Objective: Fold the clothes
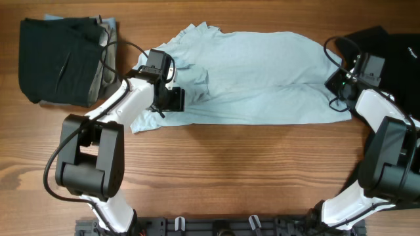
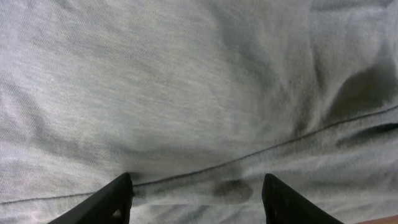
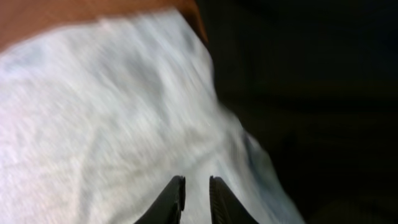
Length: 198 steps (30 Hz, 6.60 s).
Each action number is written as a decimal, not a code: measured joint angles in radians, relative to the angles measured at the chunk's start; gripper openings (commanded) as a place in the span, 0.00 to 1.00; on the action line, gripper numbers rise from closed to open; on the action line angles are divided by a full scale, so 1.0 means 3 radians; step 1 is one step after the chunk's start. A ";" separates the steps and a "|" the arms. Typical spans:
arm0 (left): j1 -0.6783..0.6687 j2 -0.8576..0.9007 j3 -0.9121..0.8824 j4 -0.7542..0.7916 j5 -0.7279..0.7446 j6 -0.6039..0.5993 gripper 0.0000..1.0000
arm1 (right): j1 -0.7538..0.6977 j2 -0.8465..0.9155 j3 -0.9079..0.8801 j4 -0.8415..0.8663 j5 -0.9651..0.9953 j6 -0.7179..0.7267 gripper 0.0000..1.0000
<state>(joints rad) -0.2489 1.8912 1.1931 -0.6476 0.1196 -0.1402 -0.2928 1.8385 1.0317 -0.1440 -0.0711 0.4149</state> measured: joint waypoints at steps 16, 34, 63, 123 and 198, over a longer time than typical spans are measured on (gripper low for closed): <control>0.0000 0.0000 0.0000 0.0018 0.0000 0.0000 0.66 | -0.0069 -0.0003 0.0003 -0.0429 0.0142 -0.0177 0.44; 0.0000 0.0000 0.0000 0.0028 0.0001 0.0000 0.65 | -0.0069 0.0075 0.0003 -0.0097 -0.0196 -0.0121 0.11; 0.0000 0.0000 0.0000 0.0042 0.0001 0.0000 0.66 | -0.0310 0.0075 0.0004 -0.0309 -0.0193 -0.0065 0.41; 0.0000 0.0000 0.0000 0.0013 0.0028 0.0000 0.74 | -0.0361 0.0217 0.0004 0.0421 -0.0668 0.0013 0.57; 0.1315 -0.0357 -0.0521 -0.0345 -0.0174 -0.0516 0.04 | -0.0509 -0.0445 -0.0491 -0.0971 -0.0421 0.0207 0.58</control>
<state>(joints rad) 0.1455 1.7840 1.0367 -0.7509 0.0673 -0.2951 -0.4454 1.7050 0.8845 -0.4355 -0.1974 0.4770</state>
